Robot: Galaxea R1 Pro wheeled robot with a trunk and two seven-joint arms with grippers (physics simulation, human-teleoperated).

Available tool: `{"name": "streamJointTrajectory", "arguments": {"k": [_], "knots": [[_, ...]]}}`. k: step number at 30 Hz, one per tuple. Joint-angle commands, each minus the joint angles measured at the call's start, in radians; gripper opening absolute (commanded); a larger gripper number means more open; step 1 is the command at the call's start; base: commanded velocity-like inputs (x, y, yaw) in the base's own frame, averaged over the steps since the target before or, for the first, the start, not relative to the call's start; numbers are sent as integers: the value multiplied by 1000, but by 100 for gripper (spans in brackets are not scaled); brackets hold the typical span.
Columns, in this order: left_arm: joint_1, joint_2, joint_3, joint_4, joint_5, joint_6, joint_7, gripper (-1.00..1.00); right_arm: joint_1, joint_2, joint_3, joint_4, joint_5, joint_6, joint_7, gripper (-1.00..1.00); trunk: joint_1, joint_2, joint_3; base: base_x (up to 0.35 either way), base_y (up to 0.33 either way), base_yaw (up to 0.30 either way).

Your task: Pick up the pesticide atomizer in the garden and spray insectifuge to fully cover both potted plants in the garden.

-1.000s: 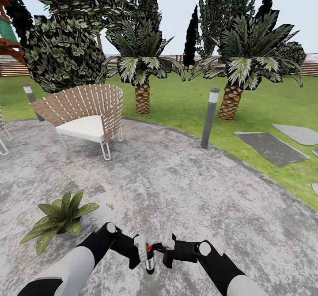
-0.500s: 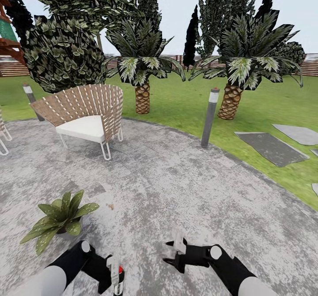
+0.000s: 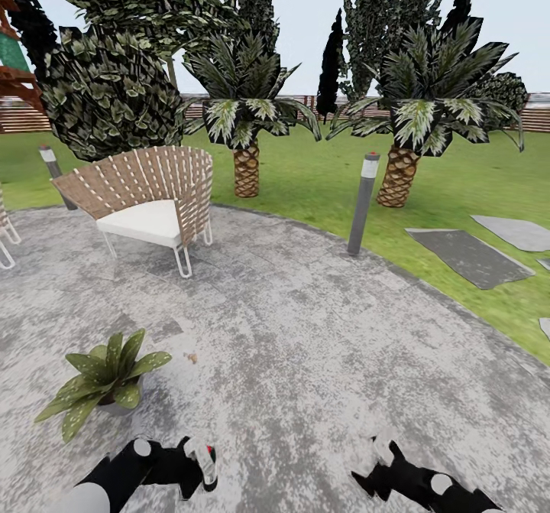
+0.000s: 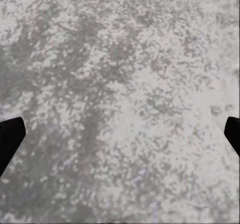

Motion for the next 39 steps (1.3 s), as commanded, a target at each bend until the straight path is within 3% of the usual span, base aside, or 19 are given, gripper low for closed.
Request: {"name": "streamJointTrajectory", "arguments": {"k": [1, 2, 5, 7, 9, 10, 11, 12, 19, 20, 21, 39], "knots": [[14, -2, 7, 0, 46, -9, 41, -100, 0, 1, -6, 31, -75, -10, -60, 100, 0, 0, -1, 0, 0, 0], [25, -3, 7, 1, 82, -11, 70, -100, 2, 1, -7, 43, -138, -19, -92, 100, 0, 0, -1, 0, 0, 0], [68, -5, 7, 1, 222, -22, 237, -100, 41, 2, -7, 65, -415, -113, -156, 100, 0, 0, -1, 0, 0, 0], [94, -6, 7, 2, 288, -66, 335, -100, 68, 1, -6, 68, -496, -152, -175, 100, 0, 0, -1, 0, 0, 0], [117, -7, 7, 8, 343, -116, 421, -100, 87, -1, -6, 68, -526, -167, -226, 100, 0, 0, -1, 0, 0, 0], [126, -7, 6, 16, 361, -129, 450, -100, 92, -1, -6, 68, -531, -170, -251, 100, 0, 0, -1, 0, 0, 0], [140, -12, 6, 58, 397, -147, 536, -100, 99, 3, -4, 68, -538, -202, -316, 100, 0, 0, -1, 0, 0, 0], [142, -18, 6, 77, 401, -148, 557, -100, 100, 3, -4, 68, -538, -217, -325, 100, 0, 0, -1, 0, 0, 0], [145, -19, 6, 157, 410, -149, 579, -100, 102, 6, -4, 68, -539, -227, -329, 100, 0, 0, -1, 0, 0, -8], [145, -18, 7, 158, 422, -149, 579, -100, 102, 6, -4, 68, -539, -227, -329, 100, 0, 0, -1, 0, 0, -157], [145, -19, 6, 160, 478, -152, 579, -100, 102, 6, -4, 62, -542, -226, -329, 100, 0, 0, -1, 0, 0, -261], [145, -15, 7, 160, 486, -151, 579, -100, 102, 8, -3, 67, -543, -224, -329, 100, 0, 0, -1, 0, 0, -268]]}}
